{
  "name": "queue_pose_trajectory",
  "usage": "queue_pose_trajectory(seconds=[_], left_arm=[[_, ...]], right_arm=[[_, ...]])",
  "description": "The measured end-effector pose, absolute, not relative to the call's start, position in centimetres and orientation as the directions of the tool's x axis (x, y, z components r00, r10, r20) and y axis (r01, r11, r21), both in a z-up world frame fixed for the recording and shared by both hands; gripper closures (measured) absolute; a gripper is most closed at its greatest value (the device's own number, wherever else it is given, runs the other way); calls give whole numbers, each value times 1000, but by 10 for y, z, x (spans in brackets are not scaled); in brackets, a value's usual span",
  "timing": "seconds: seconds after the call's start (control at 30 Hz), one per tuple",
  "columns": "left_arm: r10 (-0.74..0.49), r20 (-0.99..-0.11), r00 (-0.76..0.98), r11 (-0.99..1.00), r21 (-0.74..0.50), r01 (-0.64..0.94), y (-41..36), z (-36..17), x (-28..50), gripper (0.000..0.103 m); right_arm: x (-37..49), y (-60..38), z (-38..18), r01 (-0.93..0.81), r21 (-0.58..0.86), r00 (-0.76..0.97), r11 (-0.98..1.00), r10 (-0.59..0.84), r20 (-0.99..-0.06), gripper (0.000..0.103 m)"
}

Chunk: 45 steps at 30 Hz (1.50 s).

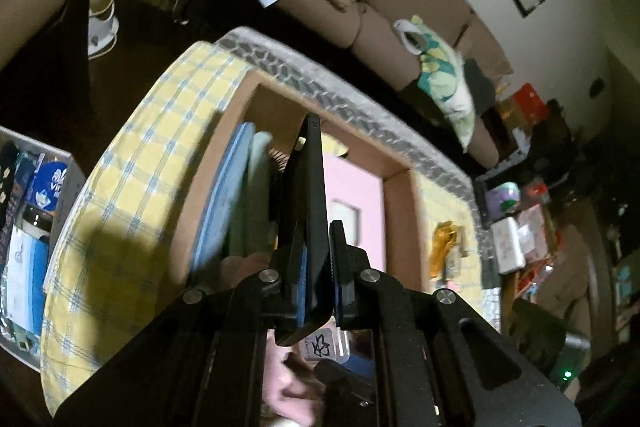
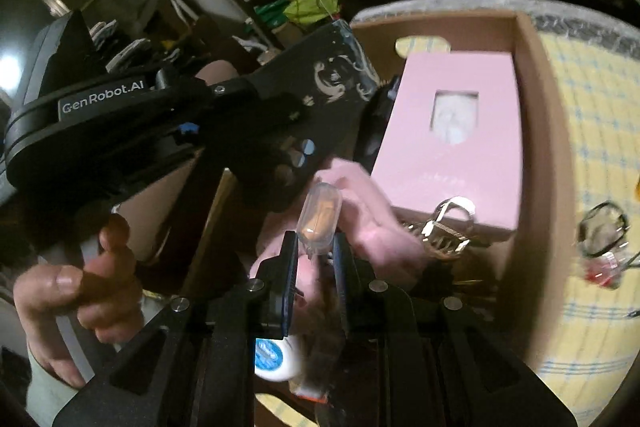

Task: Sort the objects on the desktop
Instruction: 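Carry the phone case and clear box into the cardboard box and release both, then withdraw both tools from the cardboard box back over the table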

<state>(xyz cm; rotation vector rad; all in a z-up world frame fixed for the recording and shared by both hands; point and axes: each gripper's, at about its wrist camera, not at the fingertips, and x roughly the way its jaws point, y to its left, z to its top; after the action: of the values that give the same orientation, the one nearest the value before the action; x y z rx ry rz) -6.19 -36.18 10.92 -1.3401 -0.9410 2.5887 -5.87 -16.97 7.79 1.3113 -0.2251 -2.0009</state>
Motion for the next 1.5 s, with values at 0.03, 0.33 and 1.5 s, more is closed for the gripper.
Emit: queue_pose_trajectory(seconds=[0.03, 0.33, 1.5], left_arm=[[323, -731, -601, -820, -534, 208, -362, 104, -62, 94], [231, -748, -623, -885, -427, 185, -363, 134, -39, 50], [56, -845, -532, -985, -134, 109, -302, 102, -51, 24]], right_arm=[[-58, -171, 76, 470, 501, -217, -727, -645, -732, 86], [-52, -157, 84, 491, 368, -275, -790, -542, -794, 74], [-35, 56, 107, 221, 239, -489, -945, -320, -811, 17]])
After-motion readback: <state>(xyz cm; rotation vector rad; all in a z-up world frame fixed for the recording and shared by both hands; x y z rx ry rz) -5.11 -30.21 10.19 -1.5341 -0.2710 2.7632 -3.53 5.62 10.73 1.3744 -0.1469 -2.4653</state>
